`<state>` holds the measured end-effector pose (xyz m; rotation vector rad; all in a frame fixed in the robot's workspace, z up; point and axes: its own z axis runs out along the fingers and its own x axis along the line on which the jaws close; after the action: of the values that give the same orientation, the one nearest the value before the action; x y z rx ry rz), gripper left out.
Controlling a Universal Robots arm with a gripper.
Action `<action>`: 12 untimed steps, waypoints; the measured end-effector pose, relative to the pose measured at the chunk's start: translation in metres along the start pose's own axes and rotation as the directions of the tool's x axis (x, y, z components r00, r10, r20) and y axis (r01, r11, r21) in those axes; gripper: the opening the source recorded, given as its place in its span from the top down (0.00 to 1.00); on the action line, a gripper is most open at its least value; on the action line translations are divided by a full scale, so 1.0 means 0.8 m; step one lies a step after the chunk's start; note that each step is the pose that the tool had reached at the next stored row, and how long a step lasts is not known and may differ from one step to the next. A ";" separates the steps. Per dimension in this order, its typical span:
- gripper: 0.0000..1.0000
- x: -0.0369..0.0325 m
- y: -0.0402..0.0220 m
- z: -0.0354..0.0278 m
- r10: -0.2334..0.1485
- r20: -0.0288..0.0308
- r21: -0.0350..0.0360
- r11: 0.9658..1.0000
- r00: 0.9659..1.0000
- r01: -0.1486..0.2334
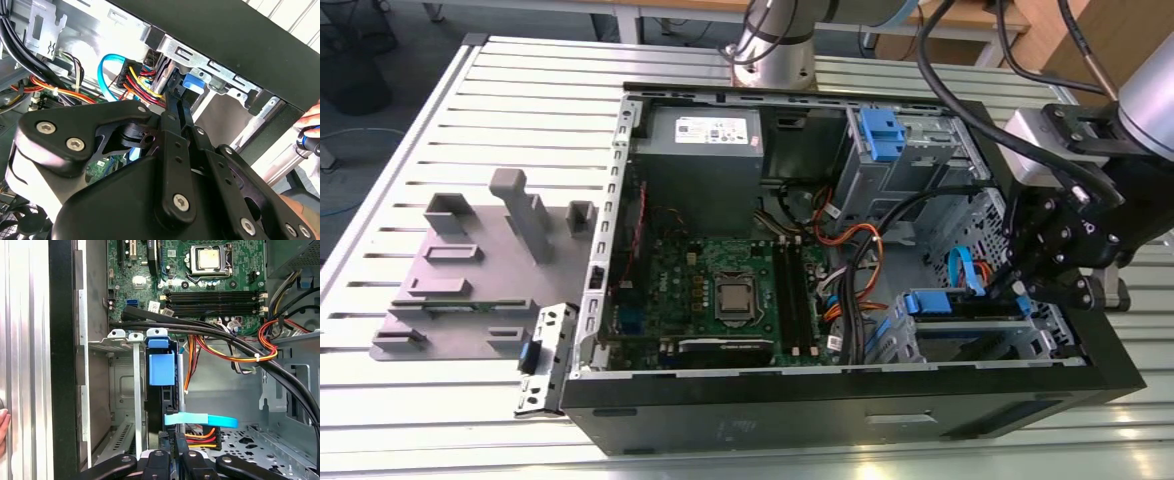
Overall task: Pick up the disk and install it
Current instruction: 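Insert the second disk wire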
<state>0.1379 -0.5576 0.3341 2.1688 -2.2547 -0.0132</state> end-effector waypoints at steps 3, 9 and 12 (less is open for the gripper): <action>0.84 0.0000 0.0000 0.0001 0.000 -0.001 0.000 1.000 1.000 0.000; 0.84 0.0000 0.0000 0.0017 0.000 0.000 0.000 1.000 1.000 0.000; 0.84 0.0000 0.0000 0.0023 0.000 -0.001 0.000 1.000 1.000 0.000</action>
<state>0.1379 -0.5576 0.3323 2.1685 -2.2544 -0.0124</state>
